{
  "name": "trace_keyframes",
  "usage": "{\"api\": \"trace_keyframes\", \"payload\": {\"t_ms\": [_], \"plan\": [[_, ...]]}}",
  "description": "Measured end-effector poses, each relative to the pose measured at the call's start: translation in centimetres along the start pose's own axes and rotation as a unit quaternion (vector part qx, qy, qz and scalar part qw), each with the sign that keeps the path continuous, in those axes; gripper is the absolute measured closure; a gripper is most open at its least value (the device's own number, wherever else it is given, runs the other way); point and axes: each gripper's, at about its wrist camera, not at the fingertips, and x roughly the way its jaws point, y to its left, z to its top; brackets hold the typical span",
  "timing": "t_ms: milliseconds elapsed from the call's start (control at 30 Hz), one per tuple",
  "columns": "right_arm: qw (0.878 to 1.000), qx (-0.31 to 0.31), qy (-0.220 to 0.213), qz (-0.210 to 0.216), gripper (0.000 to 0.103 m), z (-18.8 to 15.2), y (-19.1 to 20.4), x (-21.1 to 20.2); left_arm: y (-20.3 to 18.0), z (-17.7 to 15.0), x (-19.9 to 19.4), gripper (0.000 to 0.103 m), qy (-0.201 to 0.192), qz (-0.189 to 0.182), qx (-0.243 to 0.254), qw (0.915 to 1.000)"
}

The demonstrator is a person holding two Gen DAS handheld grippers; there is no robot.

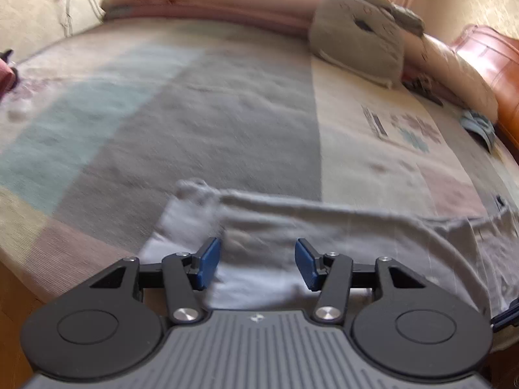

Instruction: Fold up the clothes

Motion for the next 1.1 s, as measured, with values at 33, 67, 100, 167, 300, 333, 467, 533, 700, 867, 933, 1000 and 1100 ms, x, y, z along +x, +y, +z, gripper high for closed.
{"api": "trace_keyframes", "payload": {"t_ms": [33,67,100,167,300,333,467,533,700,867,933,1000,1100], "plan": [[1.0,-0.001,-0.007,-0.003,0.095,0.4,-0.1,-0.3,0.4,0.1,0.2,0.051,0.007,0.002,-0.001,1.0],[1.0,-0.004,-0.017,-0.005,0.094,0.9,-0.1,-0.6,0.8,0.2,0.5,0.051,0.014,0.004,-0.003,0.9999],[1.0,-0.005,-0.03,-0.005,0.093,1.6,-0.1,-1.0,1.1,0.4,0.6,0.051,0.018,0.006,-0.002,0.9998],[0.999,-0.014,-0.053,-0.001,0.093,3.2,0.0,-1.2,1.5,0.7,0.2,0.051,0.008,0.012,0.001,0.9999],[0.994,-0.046,-0.101,0.011,0.093,7.5,1.2,0.4,2.5,1.8,-0.9,0.051,-0.013,0.012,-0.024,0.9996],[0.992,-0.052,-0.11,0.019,0.093,8.6,1.6,1.2,2.6,1.9,-1.2,0.051,-0.017,0.013,-0.027,0.9994],[0.989,-0.067,-0.125,0.035,0.091,12.1,2.7,4.6,2.6,1.7,-2.3,0.051,-0.029,0.025,-0.021,0.999],[0.99,-0.069,-0.121,0.03,0.09,13.2,2.6,6.5,2.8,1.4,-2.7,0.051,-0.032,0.027,-0.027,0.9987],[0.991,-0.076,-0.108,0.003,0.086,14.2,3.2,9.0,3.5,0.7,-3.5,0.05,-0.041,0.029,-0.046,0.9977],[0.991,-0.069,-0.112,-0.005,0.098,14.3,3.0,8.8,4.0,0.5,-3.3,0.05,-0.04,0.022,-0.063,0.997],[0.992,-0.051,-0.114,0.018,0.098,14.6,2.6,8.6,4.1,0.3,-3.1,0.05,-0.039,0.015,-0.067,0.9968],[0.991,-0.034,-0.117,0.05,0.098,14.8,2.2,8.5,4.1,0.0,-2.6,0.05,-0.034,0.008,-0.068,0.997],[0.991,-0.01,-0.107,0.085,0.1,15.3,1.7,9.2,4.1,-0.3,-1.5,0.05,-0.025,0.001,-0.069,0.9973]]}}
